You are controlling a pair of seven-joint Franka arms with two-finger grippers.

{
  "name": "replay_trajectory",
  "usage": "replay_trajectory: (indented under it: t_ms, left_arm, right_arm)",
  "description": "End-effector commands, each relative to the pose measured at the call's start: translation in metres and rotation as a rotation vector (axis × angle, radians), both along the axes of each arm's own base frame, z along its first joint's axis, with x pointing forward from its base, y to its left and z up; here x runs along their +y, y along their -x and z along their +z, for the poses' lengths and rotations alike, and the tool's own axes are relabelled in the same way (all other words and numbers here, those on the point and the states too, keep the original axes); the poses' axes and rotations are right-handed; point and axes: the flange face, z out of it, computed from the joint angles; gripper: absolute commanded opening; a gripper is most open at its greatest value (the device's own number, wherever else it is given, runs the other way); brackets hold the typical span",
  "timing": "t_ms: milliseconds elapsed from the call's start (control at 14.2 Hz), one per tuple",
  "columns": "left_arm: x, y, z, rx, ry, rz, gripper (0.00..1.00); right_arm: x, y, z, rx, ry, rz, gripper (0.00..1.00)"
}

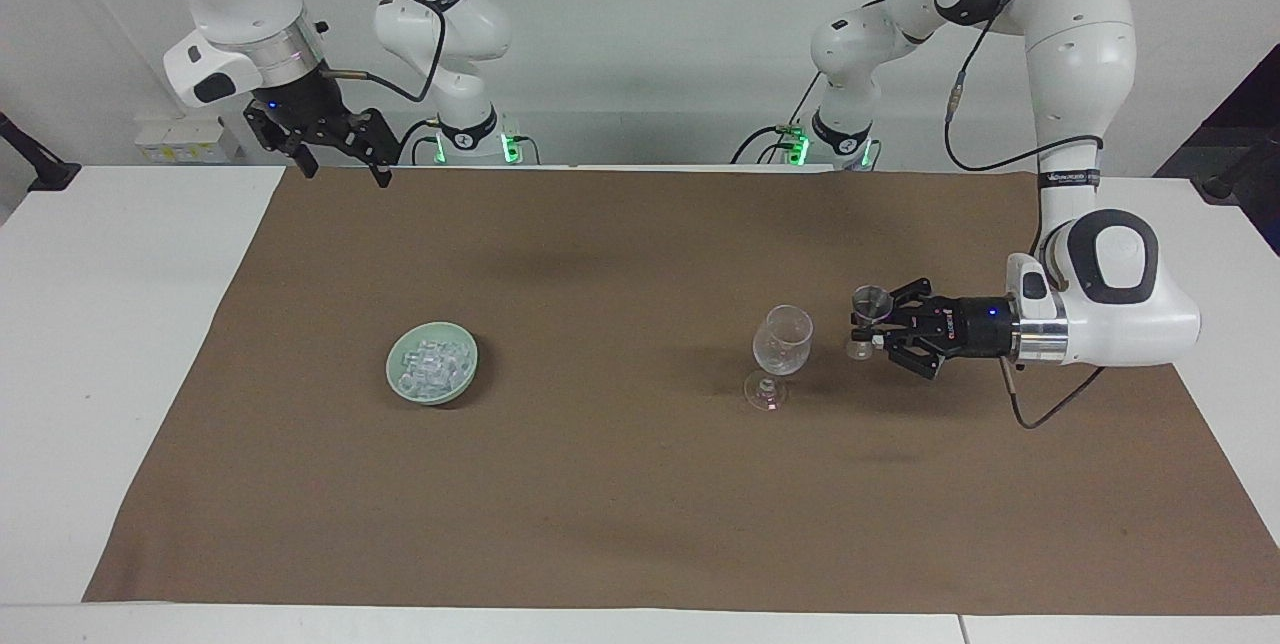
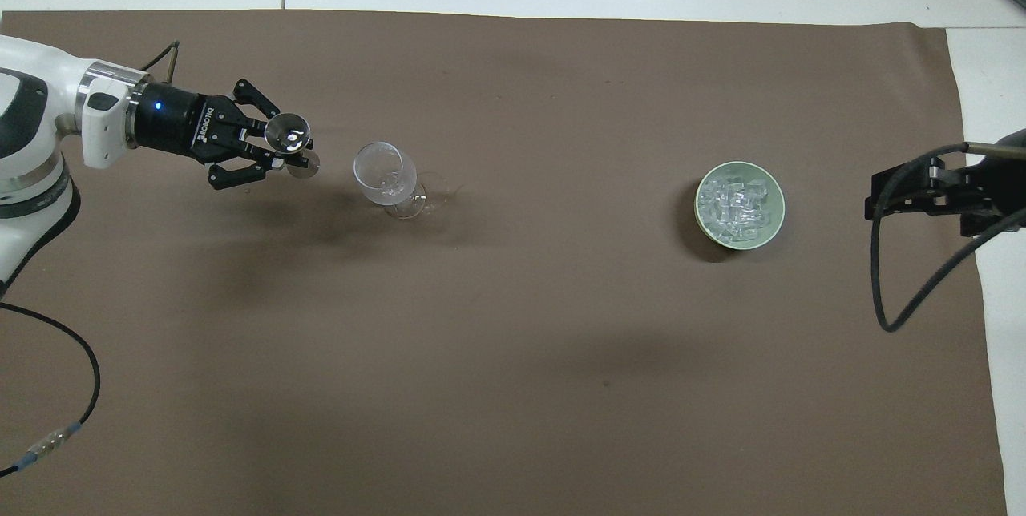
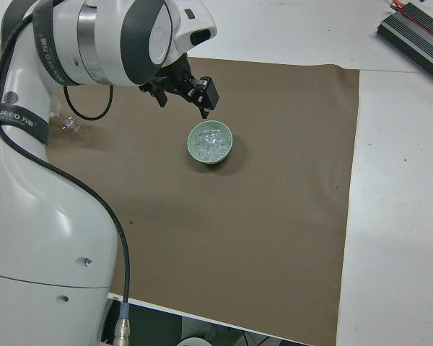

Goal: Pour wine and add ice with both arms
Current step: 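Lift the metal cup with the left gripper over the wine glass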

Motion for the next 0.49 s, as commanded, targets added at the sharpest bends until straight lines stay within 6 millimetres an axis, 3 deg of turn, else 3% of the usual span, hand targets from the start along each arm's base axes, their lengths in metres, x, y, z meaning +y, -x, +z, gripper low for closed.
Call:
replay_trajectory:
  t_ms: [0,422]
  left_arm:
    - [0.0002,0.0065,0.0188,-0.013,-0.072,0.017,0.00]
    - [-0.0086,0.0052,0.0245,-0.026,-0.092,0.032,0.00]
  right_arm:
    - [-0.0028,0.0028,0.0033,-0.011,-0.019,0.010,1.00]
    - [-0.0028,0.0028,0.0033,-0.011,-0.019,0.010,1.00]
